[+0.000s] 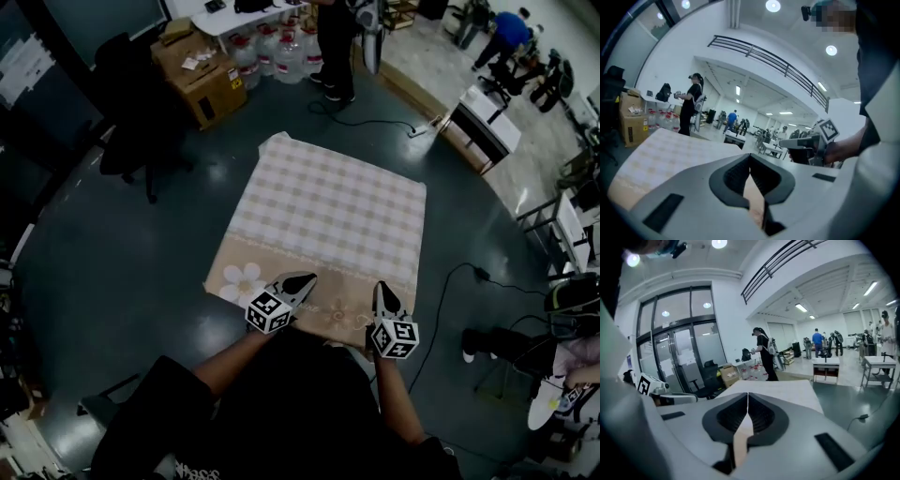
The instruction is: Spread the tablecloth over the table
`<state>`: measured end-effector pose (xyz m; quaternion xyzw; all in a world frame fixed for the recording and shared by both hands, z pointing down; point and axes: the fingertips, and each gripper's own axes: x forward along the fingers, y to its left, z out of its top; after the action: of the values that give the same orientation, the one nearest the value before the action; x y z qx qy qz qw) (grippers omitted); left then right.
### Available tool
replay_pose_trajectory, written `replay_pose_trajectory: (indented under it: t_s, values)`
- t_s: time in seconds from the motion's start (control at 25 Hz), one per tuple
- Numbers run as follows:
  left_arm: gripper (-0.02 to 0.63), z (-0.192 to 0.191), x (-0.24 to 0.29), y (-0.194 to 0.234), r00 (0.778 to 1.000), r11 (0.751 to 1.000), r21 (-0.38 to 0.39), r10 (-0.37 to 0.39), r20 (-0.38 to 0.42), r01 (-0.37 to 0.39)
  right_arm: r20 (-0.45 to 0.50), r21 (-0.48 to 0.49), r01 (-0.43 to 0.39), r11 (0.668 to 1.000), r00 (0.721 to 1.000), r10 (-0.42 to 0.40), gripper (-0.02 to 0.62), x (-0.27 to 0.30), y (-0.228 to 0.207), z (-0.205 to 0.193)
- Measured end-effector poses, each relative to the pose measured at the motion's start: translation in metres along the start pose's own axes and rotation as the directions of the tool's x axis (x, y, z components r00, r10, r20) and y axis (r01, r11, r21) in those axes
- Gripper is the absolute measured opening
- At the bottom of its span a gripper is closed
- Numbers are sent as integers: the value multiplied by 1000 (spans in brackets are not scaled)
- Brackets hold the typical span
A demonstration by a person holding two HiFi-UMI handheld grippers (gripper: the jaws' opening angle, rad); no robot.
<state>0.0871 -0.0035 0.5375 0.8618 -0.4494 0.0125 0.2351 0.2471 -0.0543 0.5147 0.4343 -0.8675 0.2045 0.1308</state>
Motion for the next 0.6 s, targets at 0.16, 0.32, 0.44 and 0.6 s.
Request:
replay_pose_trajectory:
  t_s: [0.16,0.32,0.44,0.6]
  values:
    - [17,48,-25,28,990,994,-4,106,90,-107,54,-108,-102,989,993,109,18,49,76,45]
    - [18,82,-56,51,969,978,34,197,148,-204,60,-200,-142,969,986,157,17,77,140,63]
    - [17,100,-73,60,948,959,73,254,189,-272,67,-234,-159,959,981,179,17,90,166,70]
    - [17,119,-83,64,927,937,127,290,239,-325,77,-294,-160,942,979,190,17,103,180,81]
